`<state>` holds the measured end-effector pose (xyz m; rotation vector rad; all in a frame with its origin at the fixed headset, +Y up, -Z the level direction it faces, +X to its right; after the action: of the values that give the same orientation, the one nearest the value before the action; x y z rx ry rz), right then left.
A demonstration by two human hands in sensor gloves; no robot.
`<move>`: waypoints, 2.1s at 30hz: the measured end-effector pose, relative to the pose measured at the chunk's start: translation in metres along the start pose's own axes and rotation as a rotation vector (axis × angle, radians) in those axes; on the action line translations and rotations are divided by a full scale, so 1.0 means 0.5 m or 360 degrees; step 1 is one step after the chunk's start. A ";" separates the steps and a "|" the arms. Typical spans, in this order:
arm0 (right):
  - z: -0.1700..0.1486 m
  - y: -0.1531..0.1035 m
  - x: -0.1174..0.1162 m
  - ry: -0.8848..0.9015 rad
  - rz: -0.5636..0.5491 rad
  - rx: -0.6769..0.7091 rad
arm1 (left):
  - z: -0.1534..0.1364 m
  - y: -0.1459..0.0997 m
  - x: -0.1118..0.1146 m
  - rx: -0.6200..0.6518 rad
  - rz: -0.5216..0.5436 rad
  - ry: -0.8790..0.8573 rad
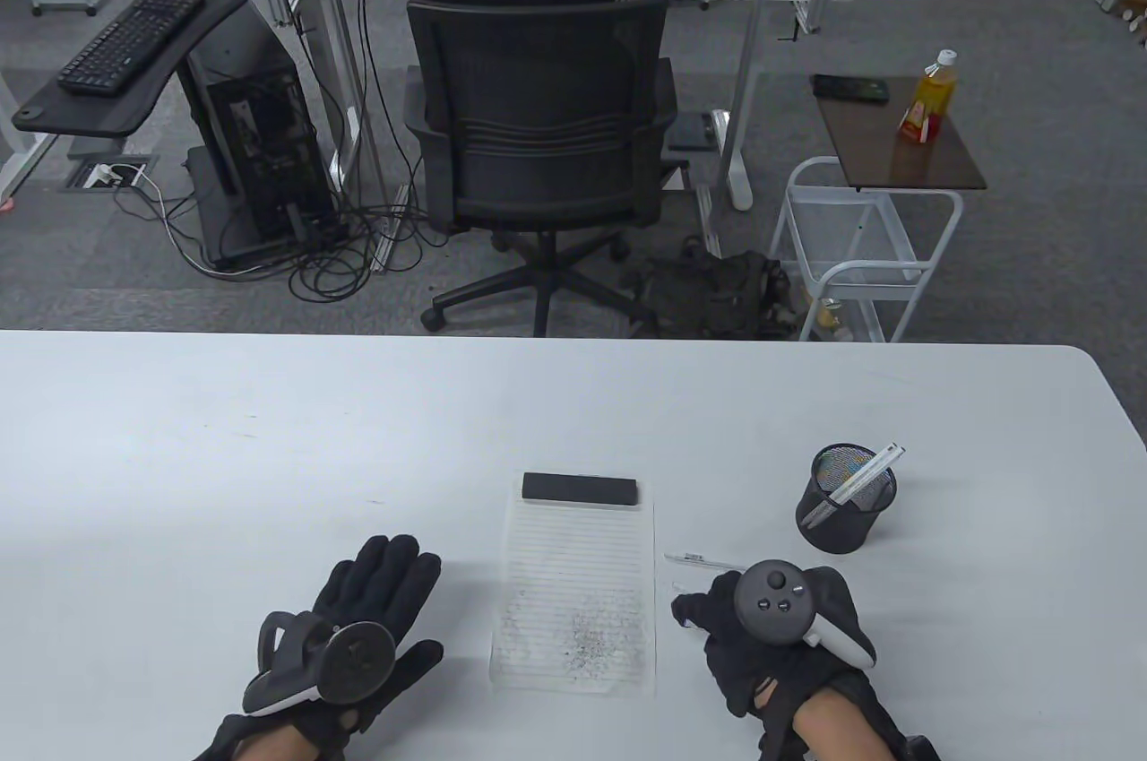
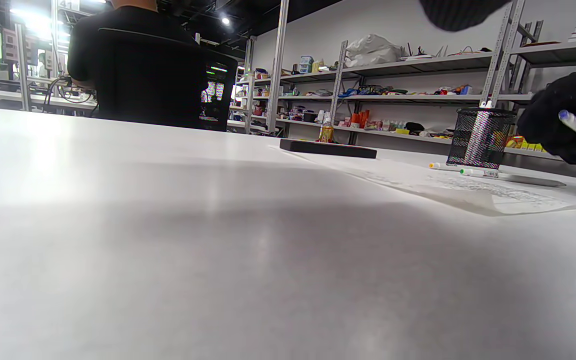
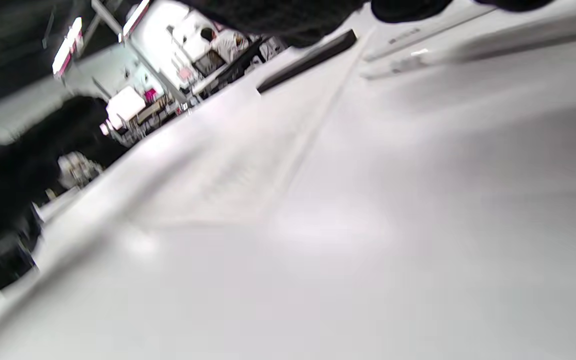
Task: Press to extend mechanical pencil leads
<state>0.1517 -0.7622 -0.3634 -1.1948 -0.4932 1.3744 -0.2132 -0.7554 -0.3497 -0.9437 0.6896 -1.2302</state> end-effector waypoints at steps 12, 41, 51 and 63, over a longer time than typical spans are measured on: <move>0.039 0.004 -0.052 -0.0750 0.0028 0.0064 | 0.003 0.000 0.001 0.0000 0.0000 0.0007; 0.054 -0.004 -0.045 -0.0803 -0.0138 0.0186 | 0.002 0.001 0.001 -0.0005 -0.0013 0.0005; -0.037 -0.064 0.177 -0.0326 -0.0836 -0.0355 | -0.002 0.001 -0.001 -0.0018 -0.0014 0.0003; -0.389 -0.116 0.256 0.0799 -0.1259 -0.1345 | -0.008 -0.001 -0.006 -0.0038 0.0001 0.0002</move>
<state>0.3726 -0.7014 -0.4346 -1.6789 -1.0835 0.1315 -0.2177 -0.7534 -0.3514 -0.9626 0.7069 -1.2241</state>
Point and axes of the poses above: the tracker on the back of each hand, its own z axis roughly to the thumb side, its own y axis roughly from the wrist to the fingertips, x = y × z, the point moved 5 cm from there along y, roughly from the wrist to the fingertips, and after that the axes turned 7 degrees about -y, right-handed, at the moved point
